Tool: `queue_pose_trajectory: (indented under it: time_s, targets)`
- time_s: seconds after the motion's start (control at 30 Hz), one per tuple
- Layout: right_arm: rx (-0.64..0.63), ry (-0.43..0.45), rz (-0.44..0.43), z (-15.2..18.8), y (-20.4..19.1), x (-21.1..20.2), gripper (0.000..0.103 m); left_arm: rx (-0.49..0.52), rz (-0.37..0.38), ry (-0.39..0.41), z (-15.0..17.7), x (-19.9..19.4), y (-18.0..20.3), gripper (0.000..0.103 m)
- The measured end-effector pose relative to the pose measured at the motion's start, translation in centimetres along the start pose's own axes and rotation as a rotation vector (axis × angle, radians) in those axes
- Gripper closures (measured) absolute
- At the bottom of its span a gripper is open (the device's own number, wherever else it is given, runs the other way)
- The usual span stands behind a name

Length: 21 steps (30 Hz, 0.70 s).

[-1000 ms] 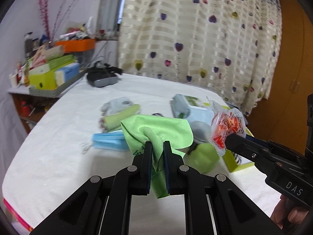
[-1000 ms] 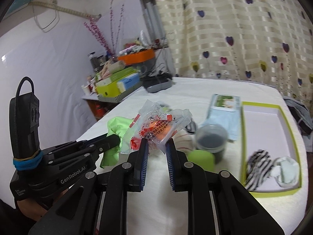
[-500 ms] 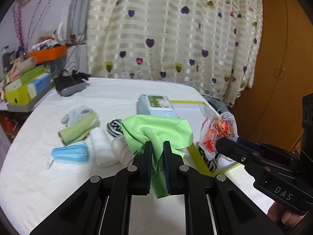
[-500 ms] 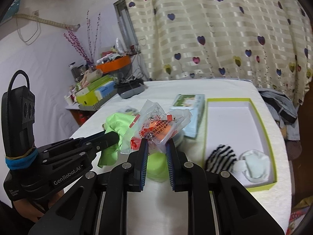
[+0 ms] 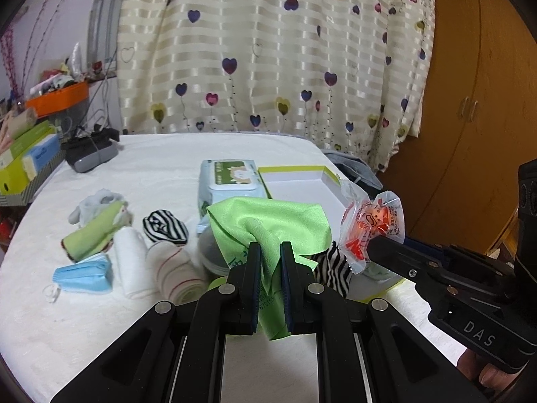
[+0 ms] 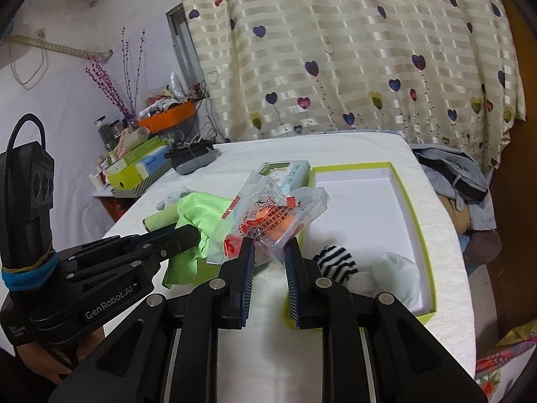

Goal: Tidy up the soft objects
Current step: 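Carry the green cloth and earplug bag with both tools into the white box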

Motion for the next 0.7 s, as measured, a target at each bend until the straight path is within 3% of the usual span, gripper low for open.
queue_pose_trajectory:
  time_s: [0.7]
  targets:
    - [0.077,-0.054,0.127,-0.4,9.1,2.9,0.084,0.013,0.022,-0.084,-1.4,6.6,4.2,0.092]
Point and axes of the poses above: each gripper's, at about its wrist camera, not at the fingertips, and x roughly the way its jaws point, y to its right, z to its underside, the point moved 6 cm from there along x, roughly the way its jaws point, and after that the axes turned 3 degrees about z, right-handed, at the moved point
